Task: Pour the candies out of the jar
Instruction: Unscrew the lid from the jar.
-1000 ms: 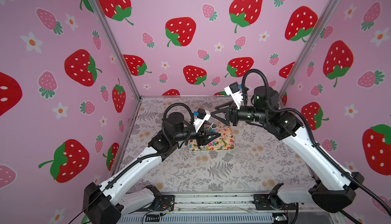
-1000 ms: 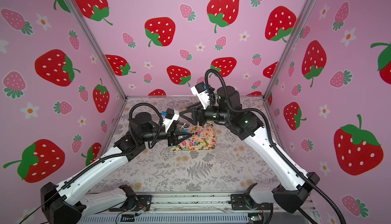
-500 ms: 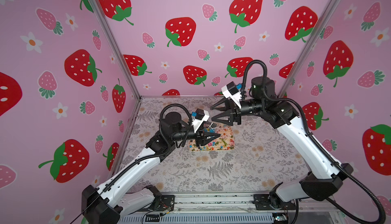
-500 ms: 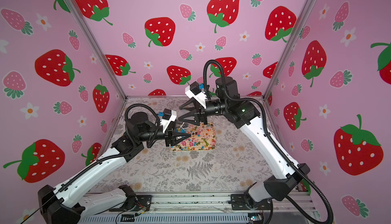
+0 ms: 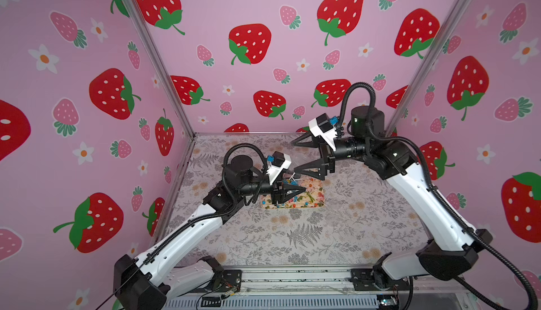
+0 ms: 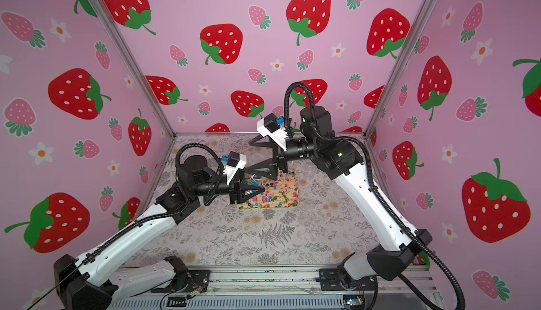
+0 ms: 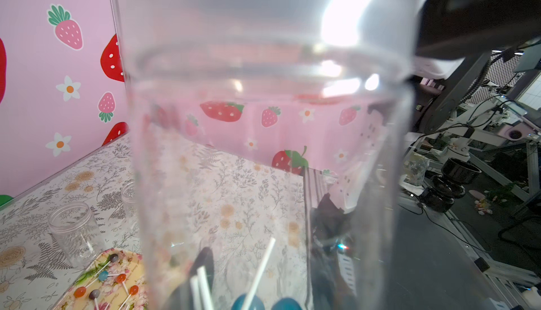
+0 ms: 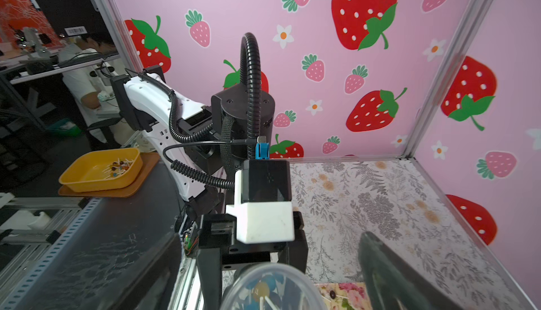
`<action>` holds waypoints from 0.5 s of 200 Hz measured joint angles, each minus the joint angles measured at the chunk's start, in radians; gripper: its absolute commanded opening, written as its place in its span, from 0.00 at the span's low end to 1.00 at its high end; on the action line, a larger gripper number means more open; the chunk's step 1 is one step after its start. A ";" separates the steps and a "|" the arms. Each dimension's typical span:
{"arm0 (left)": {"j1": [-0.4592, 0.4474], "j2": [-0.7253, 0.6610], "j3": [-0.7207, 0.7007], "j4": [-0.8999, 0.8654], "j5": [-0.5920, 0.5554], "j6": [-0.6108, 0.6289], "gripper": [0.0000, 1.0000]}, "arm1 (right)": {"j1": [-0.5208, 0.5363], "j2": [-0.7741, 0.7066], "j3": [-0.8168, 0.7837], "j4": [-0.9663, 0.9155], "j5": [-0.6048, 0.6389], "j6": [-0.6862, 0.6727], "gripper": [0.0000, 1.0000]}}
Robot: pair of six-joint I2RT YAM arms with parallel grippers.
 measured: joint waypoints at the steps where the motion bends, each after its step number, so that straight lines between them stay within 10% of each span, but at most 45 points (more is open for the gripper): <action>1: 0.000 0.000 0.000 0.000 0.000 0.000 0.42 | 0.000 -0.002 0.000 0.000 0.004 0.005 0.97; 100: 0.000 0.000 0.000 0.000 -0.023 0.001 0.42 | 0.048 -0.096 -0.068 0.030 0.367 0.416 0.97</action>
